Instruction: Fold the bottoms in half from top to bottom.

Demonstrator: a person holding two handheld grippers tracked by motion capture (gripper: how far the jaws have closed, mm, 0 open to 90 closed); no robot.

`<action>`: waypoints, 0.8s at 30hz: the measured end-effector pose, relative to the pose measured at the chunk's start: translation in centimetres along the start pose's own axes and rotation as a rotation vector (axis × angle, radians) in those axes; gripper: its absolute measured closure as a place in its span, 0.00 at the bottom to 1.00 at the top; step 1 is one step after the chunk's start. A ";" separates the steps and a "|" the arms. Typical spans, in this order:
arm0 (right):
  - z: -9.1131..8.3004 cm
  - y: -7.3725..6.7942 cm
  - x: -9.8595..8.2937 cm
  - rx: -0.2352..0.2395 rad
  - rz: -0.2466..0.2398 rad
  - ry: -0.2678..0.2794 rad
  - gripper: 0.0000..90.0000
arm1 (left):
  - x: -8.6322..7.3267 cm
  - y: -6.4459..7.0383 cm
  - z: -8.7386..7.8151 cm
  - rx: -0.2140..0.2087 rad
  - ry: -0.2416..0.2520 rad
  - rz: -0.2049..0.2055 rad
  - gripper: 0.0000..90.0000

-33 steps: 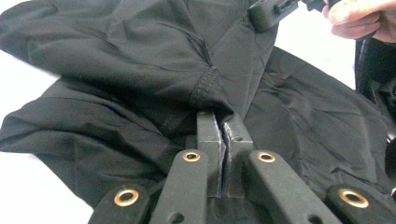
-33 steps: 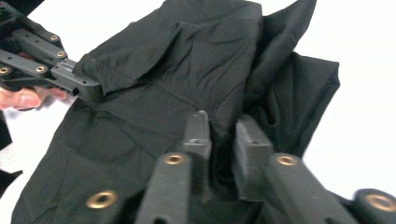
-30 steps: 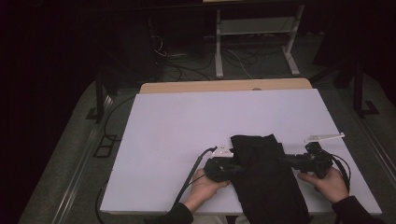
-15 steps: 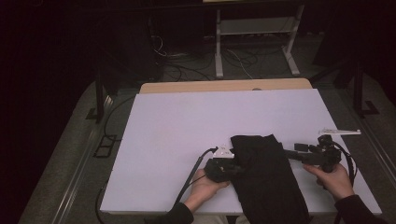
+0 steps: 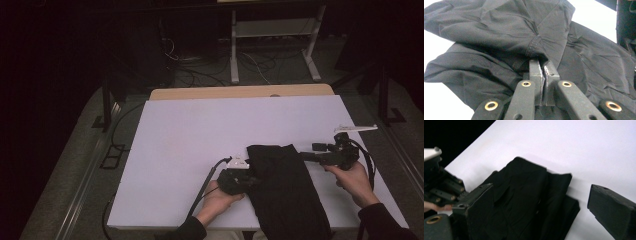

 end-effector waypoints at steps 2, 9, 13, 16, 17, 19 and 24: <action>0.1 0.5 0.4 0.004 0.009 0.003 0.07 | 0.0 0.0 0.0 -0.001 0.000 -0.002 0.96; 1.5 1.6 2.0 0.015 0.018 -0.029 0.08 | 0.0 0.1 0.0 -0.003 -0.001 -0.002 0.96; 3.2 1.9 2.5 0.031 0.011 -0.088 0.09 | 0.0 0.1 0.0 -0.003 -0.001 -0.002 0.96; 4.2 2.1 2.8 0.041 0.010 -0.109 0.12 | 0.0 0.1 0.0 -0.003 -0.001 -0.001 0.96; 4.7 2.2 2.8 0.046 0.011 -0.117 0.13 | 0.0 0.1 0.0 -0.004 -0.001 -0.002 0.96; 5.5 2.4 2.8 0.057 0.017 -0.153 0.13 | 0.0 0.1 0.0 -0.004 -0.002 -0.002 0.96; 6.4 2.3 2.4 0.080 0.032 -0.201 0.15 | 0.0 0.0 0.1 -0.005 -0.004 -0.002 0.96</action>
Point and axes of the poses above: each handheld gripper's, and its own axes: z roughly forward along the jaws, x roughly out of its top, y roughly to its right, the point moved 2 cm from there along z, roughly forward along the jaws, and after that the axes turned 6 degrees about -z, right-handed, at the moved point
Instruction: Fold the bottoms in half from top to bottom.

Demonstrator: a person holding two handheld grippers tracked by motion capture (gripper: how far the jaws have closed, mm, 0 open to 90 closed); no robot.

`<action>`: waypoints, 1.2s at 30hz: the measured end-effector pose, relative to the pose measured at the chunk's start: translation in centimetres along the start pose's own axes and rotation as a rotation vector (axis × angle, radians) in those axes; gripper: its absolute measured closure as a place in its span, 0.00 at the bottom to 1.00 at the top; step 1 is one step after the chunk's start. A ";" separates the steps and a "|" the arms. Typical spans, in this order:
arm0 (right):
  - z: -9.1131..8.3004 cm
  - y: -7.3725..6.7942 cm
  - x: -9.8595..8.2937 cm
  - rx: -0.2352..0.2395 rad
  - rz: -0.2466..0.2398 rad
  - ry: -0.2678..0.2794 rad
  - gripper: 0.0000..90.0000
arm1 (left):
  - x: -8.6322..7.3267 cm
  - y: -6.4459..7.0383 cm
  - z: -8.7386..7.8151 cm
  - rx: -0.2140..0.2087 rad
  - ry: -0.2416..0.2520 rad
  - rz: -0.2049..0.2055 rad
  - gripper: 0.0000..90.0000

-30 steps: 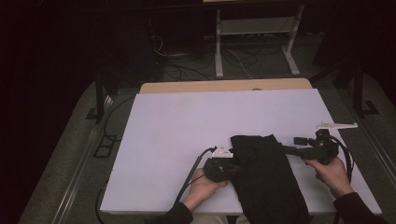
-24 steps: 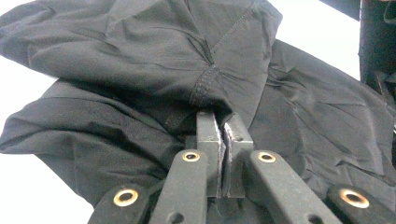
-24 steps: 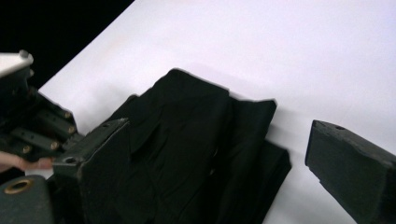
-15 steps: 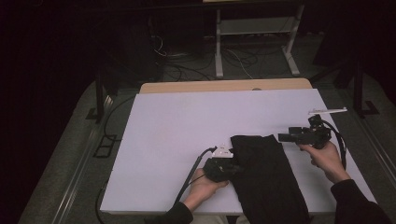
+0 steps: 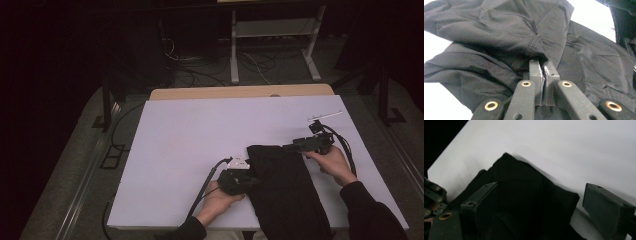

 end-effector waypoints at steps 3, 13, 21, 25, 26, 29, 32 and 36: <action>0.4 0.0 -0.1 0.012 0.006 -0.022 0.15 | 0.0 0.0 0.0 0.001 -0.001 0.003 0.96; 1.2 -0.4 -0.3 0.066 0.010 -0.041 0.29 | 0.0 0.2 0.1 -0.001 -0.004 0.005 0.96; 1.8 -0.5 -0.5 0.040 0.016 -0.088 0.46 | 0.0 0.4 0.1 0.004 -0.004 0.023 0.96; 1.6 -0.1 -0.5 0.029 0.053 -0.078 0.46 | -0.1 0.4 0.2 0.003 -0.006 0.024 0.96; 1.6 0.0 -0.5 0.028 0.051 -0.078 0.47 | -0.1 0.4 0.2 0.002 -0.006 0.024 0.96; 1.6 0.1 -0.6 0.020 0.053 -0.083 0.54 | -0.1 0.4 0.3 0.002 -0.006 0.021 0.96; 1.7 -0.1 -0.5 0.017 0.049 -0.089 0.62 | -0.1 0.4 0.3 -0.001 -0.007 0.024 0.96; 1.9 -0.4 -0.5 0.005 0.036 -0.099 0.76 | -0.1 0.4 0.4 -0.002 -0.008 0.026 0.96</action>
Point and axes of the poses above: each handheld gripper's, and its own axes: z roughly forward along the jaws, x roughly out of its top, y roughly to its right, the point moved 2 cm from there along z, roughly forward along the jaws, and after that the axes turned 6 degrees about -z, right-handed, at the moved point
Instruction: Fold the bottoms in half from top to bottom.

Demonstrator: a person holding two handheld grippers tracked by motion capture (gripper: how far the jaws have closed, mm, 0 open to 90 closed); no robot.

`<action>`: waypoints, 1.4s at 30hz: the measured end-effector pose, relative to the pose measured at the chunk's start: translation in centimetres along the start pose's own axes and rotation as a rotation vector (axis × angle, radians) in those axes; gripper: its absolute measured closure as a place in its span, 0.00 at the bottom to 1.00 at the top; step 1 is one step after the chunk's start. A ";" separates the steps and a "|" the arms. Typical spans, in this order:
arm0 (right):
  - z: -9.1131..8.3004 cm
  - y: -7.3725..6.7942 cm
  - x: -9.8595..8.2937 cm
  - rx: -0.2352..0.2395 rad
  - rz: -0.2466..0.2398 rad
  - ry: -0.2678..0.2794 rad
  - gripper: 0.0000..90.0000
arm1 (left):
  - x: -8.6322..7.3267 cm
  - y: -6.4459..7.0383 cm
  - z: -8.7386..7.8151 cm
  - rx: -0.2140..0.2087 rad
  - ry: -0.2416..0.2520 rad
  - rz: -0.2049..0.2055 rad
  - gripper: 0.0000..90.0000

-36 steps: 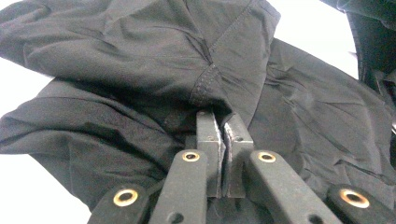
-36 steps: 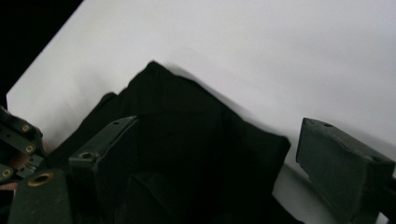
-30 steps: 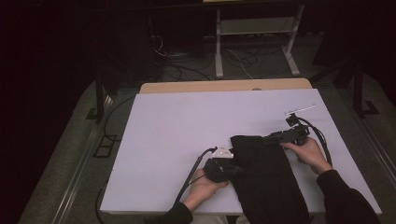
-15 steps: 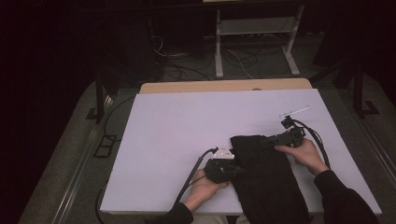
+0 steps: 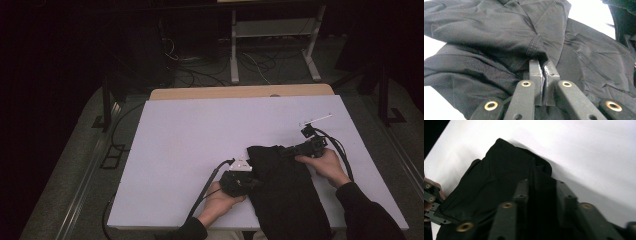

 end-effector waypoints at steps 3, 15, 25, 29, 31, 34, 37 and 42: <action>0.1 -0.2 0.1 -0.013 -0.005 -0.003 0.87 | 0.0 0.0 0.0 0.002 0.001 0.000 0.95; -1.7 -1.8 0.5 0.025 0.000 0.118 0.89 | 0.0 0.2 0.0 0.015 0.012 0.011 0.82; -2.6 -3.1 0.3 0.033 -0.044 0.184 0.89 | 0.3 0.1 -0.4 0.012 0.043 -0.030 0.68; -3.1 -3.7 -0.1 0.034 -0.057 0.193 0.89 | 0.5 0.0 -0.9 0.045 0.071 -0.036 0.62; -3.4 -4.1 -0.4 0.041 -0.063 0.209 0.89 | 0.6 -0.1 -1.2 0.077 0.084 -0.039 0.58; -4.0 -4.7 -0.9 0.062 -0.058 0.231 0.89 | 0.8 -0.4 -1.6 0.078 0.102 -0.058 0.52; -4.5 -5.2 -1.3 0.076 -0.056 0.249 0.89 | 0.9 -0.7 -1.9 0.084 0.121 -0.075 0.46; -4.8 -6.1 -1.9 0.103 -0.062 0.255 0.89 | 1.0 -1.1 -2.3 0.096 0.162 -0.084 0.40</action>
Point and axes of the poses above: each handheld gripper's, and its own axes: z roughly forward along the jaws, x roughly out of its top, y roughly to its right, the point moved 2 cm from there along z, roughly forward along the jaws, and after that the axes turned 6 degrees about -z, right-handed, at the moved point
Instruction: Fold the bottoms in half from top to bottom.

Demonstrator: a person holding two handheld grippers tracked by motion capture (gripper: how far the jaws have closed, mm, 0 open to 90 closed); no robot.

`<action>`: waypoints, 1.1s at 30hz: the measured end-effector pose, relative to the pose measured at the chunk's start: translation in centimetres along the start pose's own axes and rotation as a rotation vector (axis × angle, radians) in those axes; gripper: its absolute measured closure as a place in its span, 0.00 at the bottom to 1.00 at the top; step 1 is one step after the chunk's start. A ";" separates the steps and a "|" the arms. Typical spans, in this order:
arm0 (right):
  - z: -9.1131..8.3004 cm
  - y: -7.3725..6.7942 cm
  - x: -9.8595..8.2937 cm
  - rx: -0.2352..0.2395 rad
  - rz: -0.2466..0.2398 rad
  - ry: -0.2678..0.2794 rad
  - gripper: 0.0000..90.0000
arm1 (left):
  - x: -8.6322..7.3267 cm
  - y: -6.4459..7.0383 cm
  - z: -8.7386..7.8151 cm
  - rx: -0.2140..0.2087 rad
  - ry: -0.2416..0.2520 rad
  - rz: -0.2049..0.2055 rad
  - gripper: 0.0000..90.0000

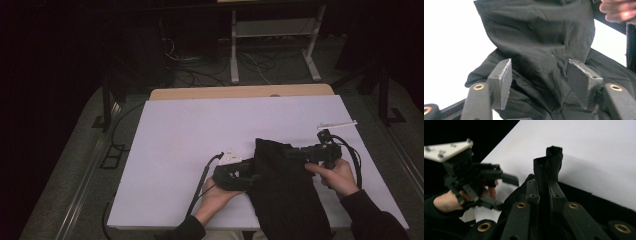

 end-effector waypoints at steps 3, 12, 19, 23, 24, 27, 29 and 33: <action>0.1 -0.6 -0.4 0.015 -0.015 -0.013 0.89 | 0.2 -0.3 -0.3 -0.010 0.023 -0.023 0.36; 0.0 -1.8 -1.8 0.039 -0.028 -0.030 0.89 | 0.8 -1.0 -1.0 -0.020 0.091 -0.067 0.25; -0.3 -2.5 -2.5 0.055 -0.032 -0.054 0.89 | 0.9 -1.7 -1.3 0.009 0.121 -0.079 0.23; -0.4 -2.8 -2.9 0.066 -0.037 -0.065 0.89 | 1.1 -1.9 -1.6 0.026 0.144 -0.075 0.22; -0.4 -2.9 -3.0 0.067 -0.040 -0.065 0.89 | 1.2 -2.1 -1.8 0.026 0.150 -0.076 0.22; -0.6 -3.2 -3.3 0.073 -0.053 -0.084 0.89 | 1.3 -2.4 -2.0 0.027 0.159 -0.085 0.21; -0.7 -3.4 -3.6 0.077 -0.064 -0.105 0.89 | 1.4 -2.7 -2.1 0.029 0.163 -0.099 0.21; -0.8 -3.6 -4.2 0.094 -0.070 -0.122 0.89 | 1.4 -2.9 -2.2 0.037 0.167 -0.101 0.21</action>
Point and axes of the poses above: each handheld gripper's, and its own axes: z roughly forward along the jaws, x roughly out of its top, y roughly to its right, the point moved 2 cm from there along z, roughly forward along the jaws, and after that the axes turned 6 degrees about -z, right-handed, at the moved point
